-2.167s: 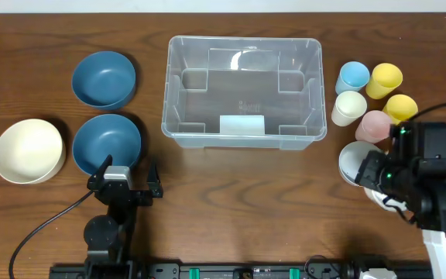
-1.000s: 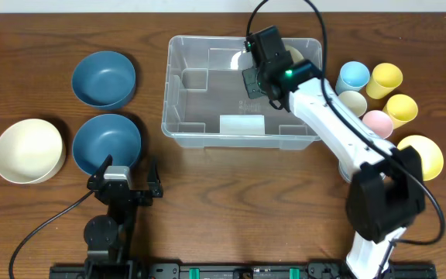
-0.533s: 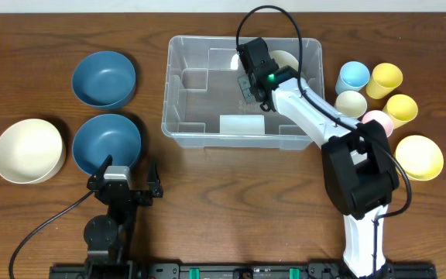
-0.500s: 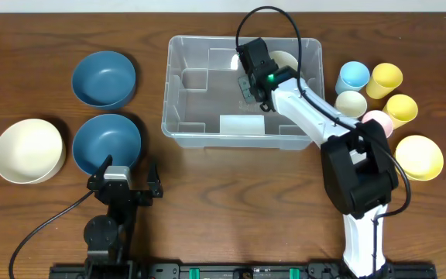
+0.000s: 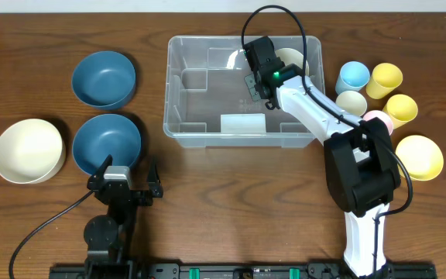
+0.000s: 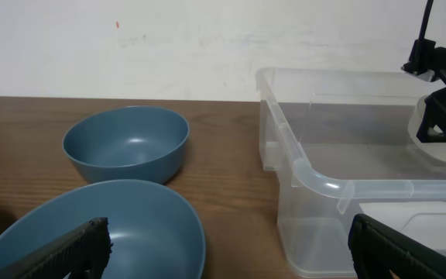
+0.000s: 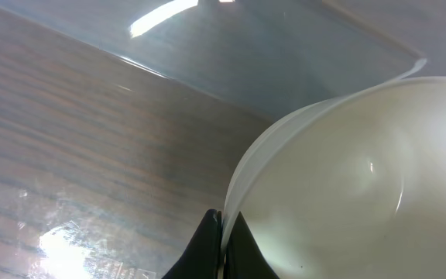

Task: Pack container
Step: 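Carry the white bowl into the clear container with the right gripper, then release the white bowl and withdraw the right gripper, then grasp the rim of the grey-blue small bowl with the right gripper, then lift the grey-blue bowl and stack it onto the white bowl, then open the right gripper and retract it to the right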

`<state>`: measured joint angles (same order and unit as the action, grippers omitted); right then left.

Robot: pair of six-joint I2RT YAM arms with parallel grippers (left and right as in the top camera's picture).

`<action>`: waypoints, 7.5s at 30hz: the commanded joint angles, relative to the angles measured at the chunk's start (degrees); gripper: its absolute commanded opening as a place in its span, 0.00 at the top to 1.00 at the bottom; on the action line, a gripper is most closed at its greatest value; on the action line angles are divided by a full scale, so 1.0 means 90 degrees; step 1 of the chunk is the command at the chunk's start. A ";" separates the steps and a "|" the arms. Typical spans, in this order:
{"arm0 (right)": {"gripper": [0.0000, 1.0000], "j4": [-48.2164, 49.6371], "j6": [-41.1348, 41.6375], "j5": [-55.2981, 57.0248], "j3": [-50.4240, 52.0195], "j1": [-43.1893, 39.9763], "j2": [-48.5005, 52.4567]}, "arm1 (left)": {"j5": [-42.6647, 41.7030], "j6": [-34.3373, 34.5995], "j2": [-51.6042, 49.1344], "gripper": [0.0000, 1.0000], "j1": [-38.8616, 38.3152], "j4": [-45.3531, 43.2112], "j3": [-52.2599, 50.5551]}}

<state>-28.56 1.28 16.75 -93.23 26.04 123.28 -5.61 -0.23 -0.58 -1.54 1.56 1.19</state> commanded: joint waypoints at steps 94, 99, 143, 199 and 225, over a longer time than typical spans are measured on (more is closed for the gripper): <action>0.99 -0.0607 0.5612 -0.0673 0.7113 -0.3519 -0.5457 | -0.0092 -0.0083 0.0039 0.02 0.0032 0.0226 -0.0107; 0.99 -0.0634 0.5161 -0.1464 0.7113 -0.3500 -0.5459 | -0.0092 -0.0083 0.0039 0.02 0.0032 0.0226 -0.0107; 0.99 -0.0940 0.2586 0.1610 0.1445 0.0245 -0.4932 | -0.0092 -0.0083 0.0039 0.02 0.0032 0.0226 -0.0107; 0.19 -0.3716 0.2926 0.0753 -0.1598 -0.0206 -0.2684 | -0.0092 -0.0083 0.0039 0.02 0.0032 0.0226 -0.0107; 0.18 -0.6037 0.3968 -0.0573 0.0544 -0.6700 -0.4102 | -0.0092 -0.0083 0.0039 0.02 0.0032 0.0226 -0.0107</action>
<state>-84.99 37.93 15.55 -94.02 -30.55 86.72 -5.61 -0.23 -0.58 -1.54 1.61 1.19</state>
